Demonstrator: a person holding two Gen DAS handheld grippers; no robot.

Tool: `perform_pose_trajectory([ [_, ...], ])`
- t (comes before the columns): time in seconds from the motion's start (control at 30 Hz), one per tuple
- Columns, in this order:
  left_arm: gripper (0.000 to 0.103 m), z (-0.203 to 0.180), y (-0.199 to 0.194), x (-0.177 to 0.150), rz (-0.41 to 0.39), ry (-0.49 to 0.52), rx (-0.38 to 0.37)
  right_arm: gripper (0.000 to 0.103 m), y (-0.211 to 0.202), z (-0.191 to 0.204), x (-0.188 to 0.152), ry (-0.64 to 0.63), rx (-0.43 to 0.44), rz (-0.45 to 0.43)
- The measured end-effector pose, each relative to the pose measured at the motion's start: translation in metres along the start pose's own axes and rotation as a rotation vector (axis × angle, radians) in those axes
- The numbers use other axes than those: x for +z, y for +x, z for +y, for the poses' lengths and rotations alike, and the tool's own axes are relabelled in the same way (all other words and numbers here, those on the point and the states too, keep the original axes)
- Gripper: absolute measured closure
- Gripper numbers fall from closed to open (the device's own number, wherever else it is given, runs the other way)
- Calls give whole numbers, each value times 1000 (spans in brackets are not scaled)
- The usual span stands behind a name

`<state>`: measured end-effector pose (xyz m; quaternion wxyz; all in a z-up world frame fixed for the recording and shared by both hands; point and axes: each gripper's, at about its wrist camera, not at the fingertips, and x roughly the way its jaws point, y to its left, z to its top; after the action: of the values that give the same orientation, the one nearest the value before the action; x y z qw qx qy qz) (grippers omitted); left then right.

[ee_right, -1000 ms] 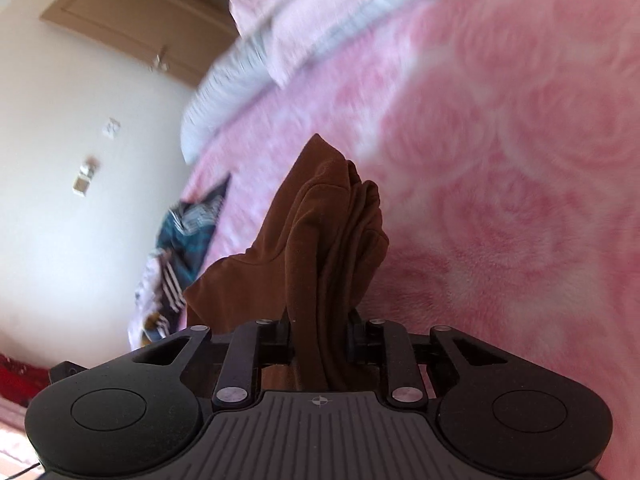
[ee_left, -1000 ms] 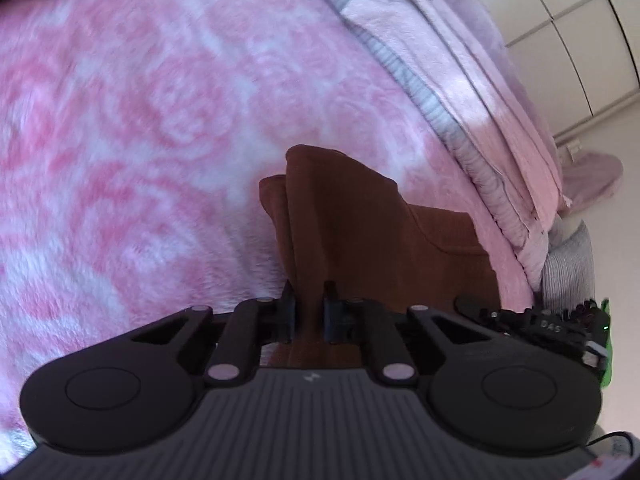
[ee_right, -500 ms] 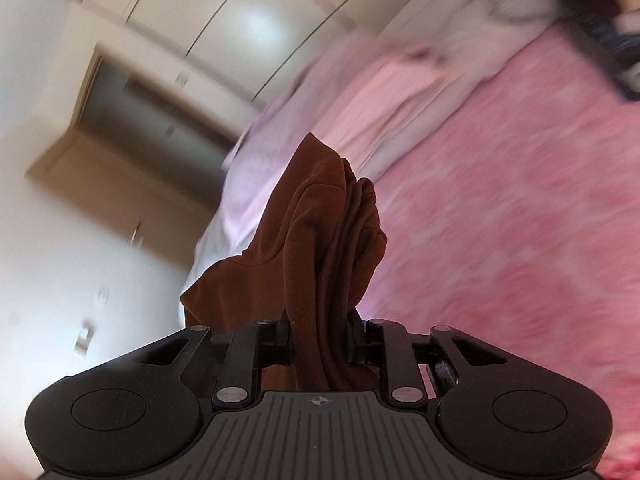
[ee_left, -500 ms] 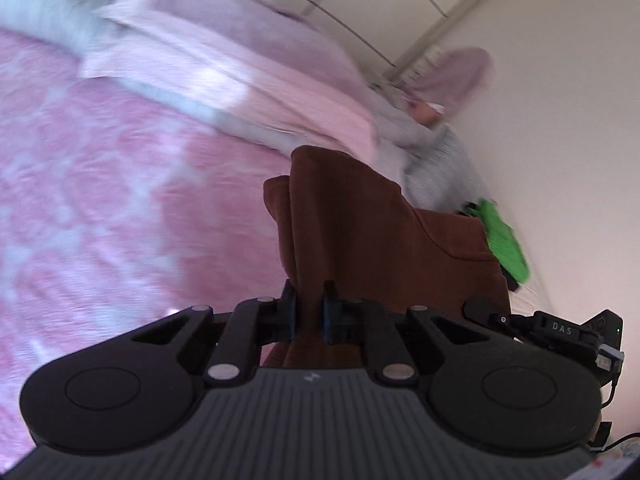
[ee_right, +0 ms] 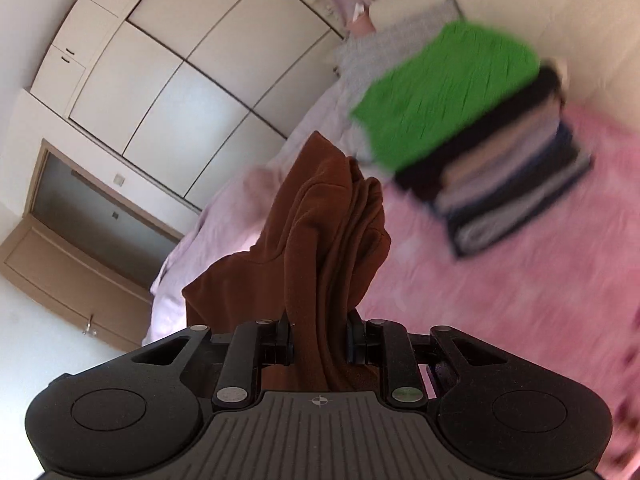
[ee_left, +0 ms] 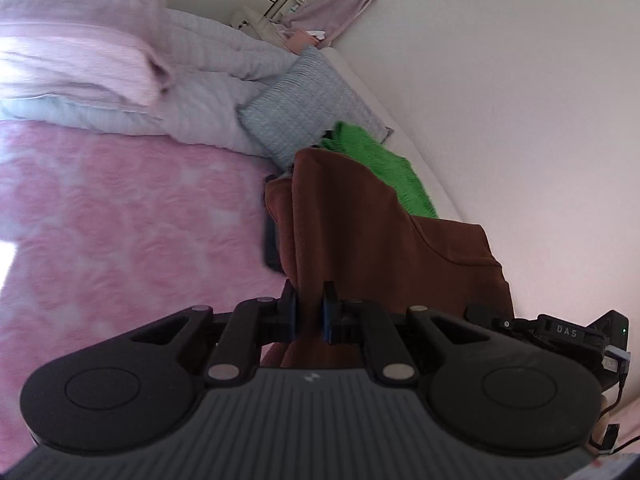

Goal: Fold large clothes
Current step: 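Carry the folded shirt with both grippers over the clothes stack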

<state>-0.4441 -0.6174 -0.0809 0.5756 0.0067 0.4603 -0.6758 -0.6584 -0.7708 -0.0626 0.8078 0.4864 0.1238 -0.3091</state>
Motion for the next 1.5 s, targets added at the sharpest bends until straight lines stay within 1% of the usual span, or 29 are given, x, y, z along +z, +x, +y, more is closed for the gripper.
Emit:
perform_pose_trajectory([
  [0.1,95,-56,57,19,-29,28,-13,84,-7,-30,68,-18,14,-8],
  [0.17,95,-84,93,39,-47,24,-13,84,-8,-37,108,-47,19,-29],
  [0.3,95,-145,151,82,-88,67,-9,84,0,-49,184,-77,52,-77],
  [0.43,95,-187,195,138,-147,138,-19,84,9,-56,254,-81,91,-119],
  [0.5,95,-204,216,162,-165,162,-13,84,17,-61,284,-71,93,-120],
  [0.57,95,-213,239,183,-171,176,-12,84,26,-72,311,-68,95,-111],
  [0.6,95,-216,251,192,-169,183,-5,84,28,-83,325,-59,92,-104],
  [0.67,95,-216,274,206,-156,190,7,84,42,-95,339,-40,80,-82],
  [0.73,95,-215,294,214,-137,190,23,84,56,-107,348,-29,66,-59],
  [0.9,95,-197,333,223,-94,159,65,84,89,-136,348,0,47,-8],
  [1.03,95,-178,346,216,-60,131,81,84,108,-154,349,23,29,23],
  [1.2,95,-159,373,218,-25,112,99,83,130,-173,346,41,-4,53],
  [1.23,95,-155,379,218,-17,109,104,81,135,-177,345,31,-24,64],
  [1.3,94,-148,391,218,-1,103,120,75,144,-182,343,5,-97,86],
  [1.37,91,-140,404,215,20,107,149,60,151,-180,342,-71,-188,93],
  [1.4,90,-135,409,214,35,98,176,58,150,-176,343,-119,-229,73],
  [1.43,86,-131,412,212,44,88,202,56,146,-170,343,-169,-263,41],
  [1.5,84,-124,410,212,26,76,223,56,136,-155,346,-270,-308,-39],
])
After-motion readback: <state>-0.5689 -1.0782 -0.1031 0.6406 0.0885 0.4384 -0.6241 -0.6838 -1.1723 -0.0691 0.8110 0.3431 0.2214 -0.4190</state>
